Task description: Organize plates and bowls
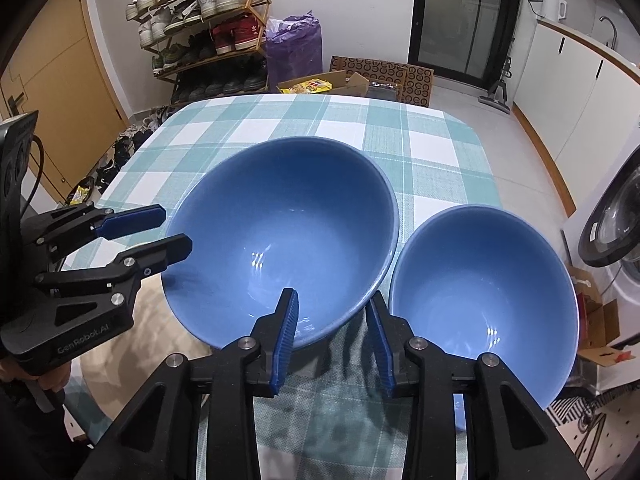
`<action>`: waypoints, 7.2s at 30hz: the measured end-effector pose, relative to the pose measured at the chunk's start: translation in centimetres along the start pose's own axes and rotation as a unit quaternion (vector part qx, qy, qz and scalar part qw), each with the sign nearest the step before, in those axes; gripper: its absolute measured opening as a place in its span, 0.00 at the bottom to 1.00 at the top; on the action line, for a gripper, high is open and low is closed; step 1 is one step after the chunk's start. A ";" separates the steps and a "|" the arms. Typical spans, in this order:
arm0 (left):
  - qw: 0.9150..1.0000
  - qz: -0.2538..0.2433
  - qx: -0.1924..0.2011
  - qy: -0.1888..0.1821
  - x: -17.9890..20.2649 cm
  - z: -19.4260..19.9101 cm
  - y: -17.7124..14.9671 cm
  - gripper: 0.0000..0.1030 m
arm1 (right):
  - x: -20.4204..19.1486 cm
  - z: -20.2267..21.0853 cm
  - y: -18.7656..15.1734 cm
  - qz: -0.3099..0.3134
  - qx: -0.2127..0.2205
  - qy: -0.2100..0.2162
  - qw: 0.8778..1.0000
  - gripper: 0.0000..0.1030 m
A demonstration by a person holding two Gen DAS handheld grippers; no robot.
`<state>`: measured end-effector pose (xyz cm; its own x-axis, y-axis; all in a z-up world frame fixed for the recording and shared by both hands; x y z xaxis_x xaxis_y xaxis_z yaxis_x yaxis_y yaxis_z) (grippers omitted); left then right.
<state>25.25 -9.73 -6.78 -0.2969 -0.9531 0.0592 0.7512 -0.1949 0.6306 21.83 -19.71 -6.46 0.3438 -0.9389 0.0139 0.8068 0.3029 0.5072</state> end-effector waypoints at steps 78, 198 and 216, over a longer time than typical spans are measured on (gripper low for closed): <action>0.993 -0.073 0.025 -0.089 12.8 -2.5 8.8 1.00 | 17.0 7.2 -5.9 -0.257 0.134 -0.027 0.957 0.99; 0.977 -0.167 -0.080 -0.107 19.3 -7.7 5.6 0.27 | 19.7 4.5 -9.1 -0.280 0.082 -0.053 0.955 0.28; 0.983 -0.151 -0.039 -0.098 18.3 -4.0 7.0 0.27 | 18.0 7.8 -8.1 -0.261 0.119 -0.055 0.956 0.28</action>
<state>27.40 -29.44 -4.40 -0.6164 -0.7868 0.0314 0.6517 -0.4873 0.5813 17.76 -40.31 -3.62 -0.1397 -0.9674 -0.2112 0.7181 -0.2458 0.6511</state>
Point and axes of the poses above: each gripper's, at about its wrist camera, not at the fingertips, and z roughly against the way its jaws point, x to its right, y to its top, the point moved 10 cm from there along -z, roughly the way its jaws point, and after that the axes turned 1 degree about -y, right-handed, at the moved point
